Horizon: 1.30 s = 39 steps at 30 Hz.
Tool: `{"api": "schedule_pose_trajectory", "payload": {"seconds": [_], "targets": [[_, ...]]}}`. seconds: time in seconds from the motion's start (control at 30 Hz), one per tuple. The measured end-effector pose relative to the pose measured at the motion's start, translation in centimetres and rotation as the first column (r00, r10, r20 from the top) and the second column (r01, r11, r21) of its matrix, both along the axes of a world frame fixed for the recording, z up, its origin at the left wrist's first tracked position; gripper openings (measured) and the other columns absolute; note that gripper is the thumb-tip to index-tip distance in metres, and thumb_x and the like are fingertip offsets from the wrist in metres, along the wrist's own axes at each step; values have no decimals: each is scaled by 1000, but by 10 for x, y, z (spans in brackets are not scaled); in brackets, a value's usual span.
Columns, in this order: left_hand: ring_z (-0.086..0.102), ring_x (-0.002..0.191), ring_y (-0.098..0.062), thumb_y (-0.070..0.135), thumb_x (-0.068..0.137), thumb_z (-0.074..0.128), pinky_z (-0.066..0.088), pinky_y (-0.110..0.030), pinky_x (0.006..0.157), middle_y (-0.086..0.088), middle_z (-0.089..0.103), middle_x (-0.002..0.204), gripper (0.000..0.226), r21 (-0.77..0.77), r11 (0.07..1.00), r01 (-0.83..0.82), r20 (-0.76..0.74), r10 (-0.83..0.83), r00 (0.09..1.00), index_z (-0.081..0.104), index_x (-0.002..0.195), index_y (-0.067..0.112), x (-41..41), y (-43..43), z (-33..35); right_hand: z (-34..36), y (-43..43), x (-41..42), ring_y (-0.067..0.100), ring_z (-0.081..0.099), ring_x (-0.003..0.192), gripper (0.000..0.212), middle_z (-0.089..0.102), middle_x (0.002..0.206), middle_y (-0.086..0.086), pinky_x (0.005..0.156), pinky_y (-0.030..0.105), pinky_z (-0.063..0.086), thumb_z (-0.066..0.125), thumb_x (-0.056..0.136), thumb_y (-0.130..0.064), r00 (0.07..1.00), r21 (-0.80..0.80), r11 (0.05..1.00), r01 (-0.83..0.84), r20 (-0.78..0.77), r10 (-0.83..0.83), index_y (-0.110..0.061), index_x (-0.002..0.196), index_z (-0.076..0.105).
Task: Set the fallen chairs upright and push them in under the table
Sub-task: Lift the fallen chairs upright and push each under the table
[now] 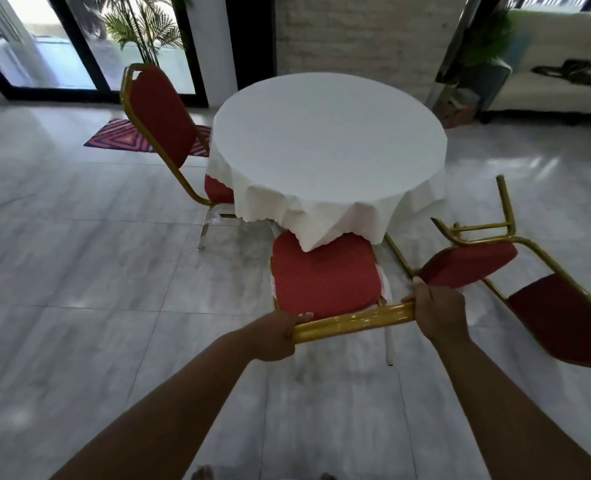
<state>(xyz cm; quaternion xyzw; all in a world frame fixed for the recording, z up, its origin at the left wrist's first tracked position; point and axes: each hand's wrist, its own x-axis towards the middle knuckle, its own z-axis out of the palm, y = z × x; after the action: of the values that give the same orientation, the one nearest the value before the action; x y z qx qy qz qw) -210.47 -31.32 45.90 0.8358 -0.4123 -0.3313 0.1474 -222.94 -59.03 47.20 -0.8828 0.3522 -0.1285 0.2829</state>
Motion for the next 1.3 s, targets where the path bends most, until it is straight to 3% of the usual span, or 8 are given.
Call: {"api": "schedule_pose_trajectory", "payload": {"seconds": [0.17,0.3,0.4,0.47,0.53,0.6,0.7,1.3], "targets": [[53,117,-29,4,85,54,39,-26,90,-14,54,131,70,76,992,103,65,-108,992,31,147,25,-6,-35,13,-37,-15,-32,32,65,70,58,68,66,15,71,37,51,35,96,-38,988,173,973,154,-35,-150,-3,67,70],[52,123,-25,5,81,57,37,-22,92,-7,51,139,70,43,996,79,123,-84,989,37,145,27,-11,-37,6,-42,-17,-36,28,66,66,62,68,63,12,70,39,53,30,93,-44,996,125,989,76,-59,-69,-5,66,70],[32,141,-19,37,79,71,31,-33,110,2,34,153,83,-25,1000,6,141,-3,990,26,148,30,-14,-35,-2,-41,-15,-44,15,63,55,75,67,56,3,60,28,50,18,90,-54,996,21,996,-86,35,85,-11,61,72],[10,146,-13,73,66,65,19,-38,118,7,13,160,112,-53,997,-58,140,65,988,8,152,27,-19,-34,-4,-39,-11,-48,15,64,66,80,69,66,1,65,28,48,9,94,-60,972,-87,970,-229,37,232,-16,73,73],[-4,147,-11,85,66,47,11,-42,121,4,-1,161,117,-134,986,-94,220,122,968,-4,152,23,-21,-33,-10,-38,-9,-48,18,62,108,67,74,102,-3,97,43,42,12,96,-56,943,-182,926,-330,-19,332,-25,104,71],[-9,147,-9,84,77,29,11,-46,121,1,-2,162,104,-236,963,-129,280,194,940,-5,152,21,-20,-32,-19,-41,-14,-45,19,33,142,62,57,136,-7,115,52,19,13,96,-55,916,-225,888,-401,-118,384,-28,133,54],[-5,148,-9,78,85,15,14,-45,120,-1,4,162,91,-329,923,-201,297,303,906,2,153,19,-20,-37,-26,-44,-19,-41,17,12,149,66,43,150,-3,119,51,12,8,96,-58,902,-254,866,-431,-132,410,-25,143,43],[-9,148,-16,74,88,16,5,-42,122,-6,3,161,91,-345,917,-201,368,329,870,3,152,10,104,-107,-27,-27,-75,84,22,7,149,67,34,155,4,118,44,5,14,93,-53,949,-115,944,-310,-94,301,-17,146,35]]}}
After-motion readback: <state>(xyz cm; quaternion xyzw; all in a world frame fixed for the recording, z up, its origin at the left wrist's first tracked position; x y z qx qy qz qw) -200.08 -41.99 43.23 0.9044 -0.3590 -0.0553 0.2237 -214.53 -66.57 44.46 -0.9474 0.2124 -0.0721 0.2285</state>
